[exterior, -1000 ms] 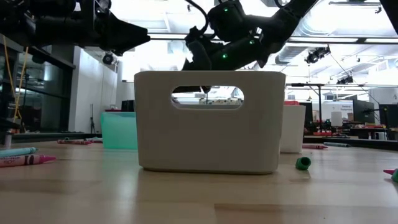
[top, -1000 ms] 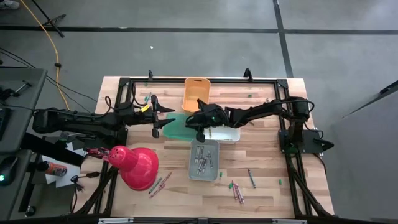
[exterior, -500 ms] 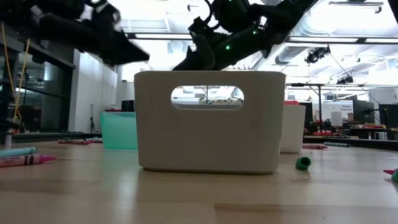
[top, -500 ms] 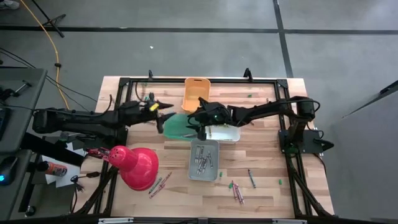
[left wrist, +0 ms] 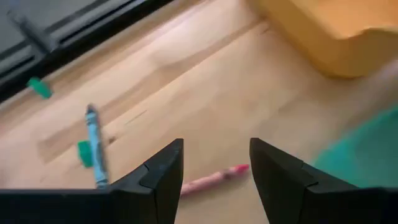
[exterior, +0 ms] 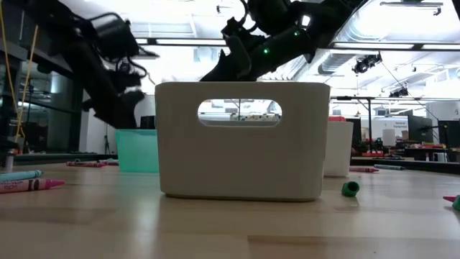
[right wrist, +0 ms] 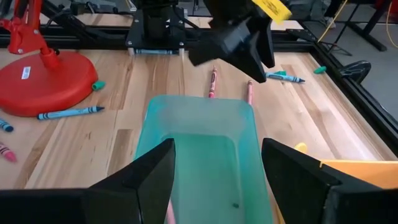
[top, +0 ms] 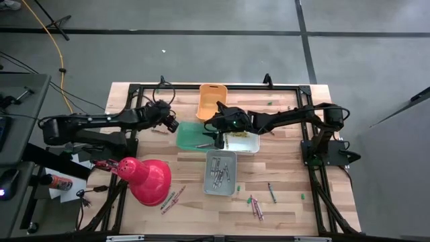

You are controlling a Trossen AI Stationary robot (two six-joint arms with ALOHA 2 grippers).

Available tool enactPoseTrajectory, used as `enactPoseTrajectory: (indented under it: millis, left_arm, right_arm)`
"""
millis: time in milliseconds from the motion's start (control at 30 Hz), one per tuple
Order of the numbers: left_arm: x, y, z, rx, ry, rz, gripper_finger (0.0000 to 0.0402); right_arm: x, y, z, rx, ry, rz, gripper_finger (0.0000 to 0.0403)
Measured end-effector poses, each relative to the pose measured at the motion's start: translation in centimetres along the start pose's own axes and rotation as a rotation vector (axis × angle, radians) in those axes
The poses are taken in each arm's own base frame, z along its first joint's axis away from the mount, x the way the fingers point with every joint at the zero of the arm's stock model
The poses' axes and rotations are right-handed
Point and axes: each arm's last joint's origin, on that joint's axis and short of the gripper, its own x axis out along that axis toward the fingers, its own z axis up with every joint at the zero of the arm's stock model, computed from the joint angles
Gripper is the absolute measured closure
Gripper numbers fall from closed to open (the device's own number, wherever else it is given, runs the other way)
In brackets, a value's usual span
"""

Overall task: Sort crayons
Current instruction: Put the pink crayon into the blue bin

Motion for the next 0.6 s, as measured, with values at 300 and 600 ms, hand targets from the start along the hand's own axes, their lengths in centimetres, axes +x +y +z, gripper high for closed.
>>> enactPoseTrajectory:
  millis: [300, 600]
  left_arm:
    - [2.0, 1.3, 1.2, 0.008, 0.273, -0.059, 0.0231]
    - [1.9, 1.3, 5.2, 0.306, 0.574, -0.081, 0.0231]
  right_arm:
    - [0.0, 0.0, -0.1, -0.022, 0.015, 0.001, 0.0169]
    - [-0.4, 0.0, 0.0, -0.045, 0.032, 0.004, 0.0169]
